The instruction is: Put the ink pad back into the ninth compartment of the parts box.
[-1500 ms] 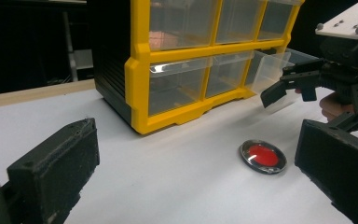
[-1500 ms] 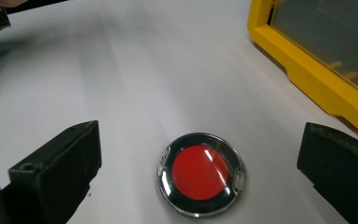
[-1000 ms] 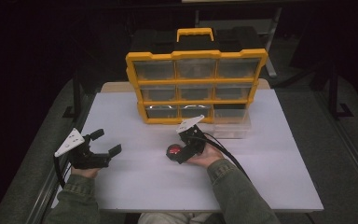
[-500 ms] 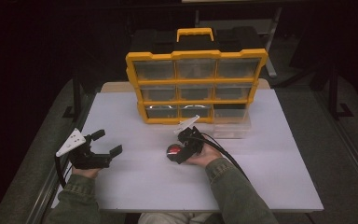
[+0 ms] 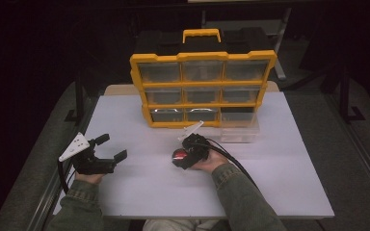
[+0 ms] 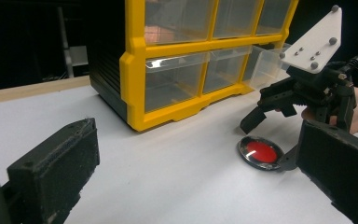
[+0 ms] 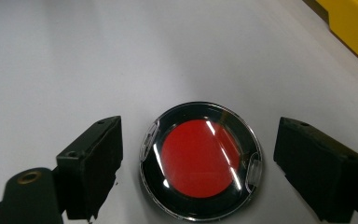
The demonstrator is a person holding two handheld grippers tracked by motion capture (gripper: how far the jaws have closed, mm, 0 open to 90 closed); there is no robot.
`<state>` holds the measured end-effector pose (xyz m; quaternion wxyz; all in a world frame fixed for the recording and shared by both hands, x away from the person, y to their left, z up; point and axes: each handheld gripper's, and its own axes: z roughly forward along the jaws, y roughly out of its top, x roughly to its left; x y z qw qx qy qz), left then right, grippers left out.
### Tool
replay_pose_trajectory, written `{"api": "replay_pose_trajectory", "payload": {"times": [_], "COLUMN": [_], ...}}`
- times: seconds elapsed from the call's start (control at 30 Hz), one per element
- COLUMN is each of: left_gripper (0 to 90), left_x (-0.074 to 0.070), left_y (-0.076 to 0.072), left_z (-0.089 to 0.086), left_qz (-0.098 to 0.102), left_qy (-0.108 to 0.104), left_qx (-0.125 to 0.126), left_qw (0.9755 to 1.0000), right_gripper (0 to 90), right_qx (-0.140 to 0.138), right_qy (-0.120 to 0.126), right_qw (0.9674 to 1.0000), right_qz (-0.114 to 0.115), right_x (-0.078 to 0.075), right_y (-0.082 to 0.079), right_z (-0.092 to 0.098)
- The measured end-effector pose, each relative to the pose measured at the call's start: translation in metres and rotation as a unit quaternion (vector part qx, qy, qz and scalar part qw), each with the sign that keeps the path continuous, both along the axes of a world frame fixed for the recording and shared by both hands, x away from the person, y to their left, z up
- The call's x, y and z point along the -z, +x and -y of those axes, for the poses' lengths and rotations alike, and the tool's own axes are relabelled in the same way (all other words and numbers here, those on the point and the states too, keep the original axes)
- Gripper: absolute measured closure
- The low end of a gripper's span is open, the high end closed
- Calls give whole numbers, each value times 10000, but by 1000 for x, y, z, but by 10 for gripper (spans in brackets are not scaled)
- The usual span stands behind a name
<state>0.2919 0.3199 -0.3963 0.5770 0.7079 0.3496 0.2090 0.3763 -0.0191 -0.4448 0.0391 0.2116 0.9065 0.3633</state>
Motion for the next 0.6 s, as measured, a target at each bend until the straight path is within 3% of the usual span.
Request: {"api": "replay_pose_trajectory", "payload": {"times": [0.23,0.6], "left_gripper": [0,0], "left_x": [0,0], "left_y": [0,0], "left_z": [1,0], "left_qz": [-17,-6], "left_qy": [3,-18], "left_qx": [4,17], "left_qw": [10000,10000], "right_gripper": [171,276], "right_qx": [53,-16], "right_qy": [-121,-239], "right_qw": [9999,9994], "right_qz": [54,249], "right_x": [2,4], "right_y": [0,-3], "right_z": [-1,-4]}}
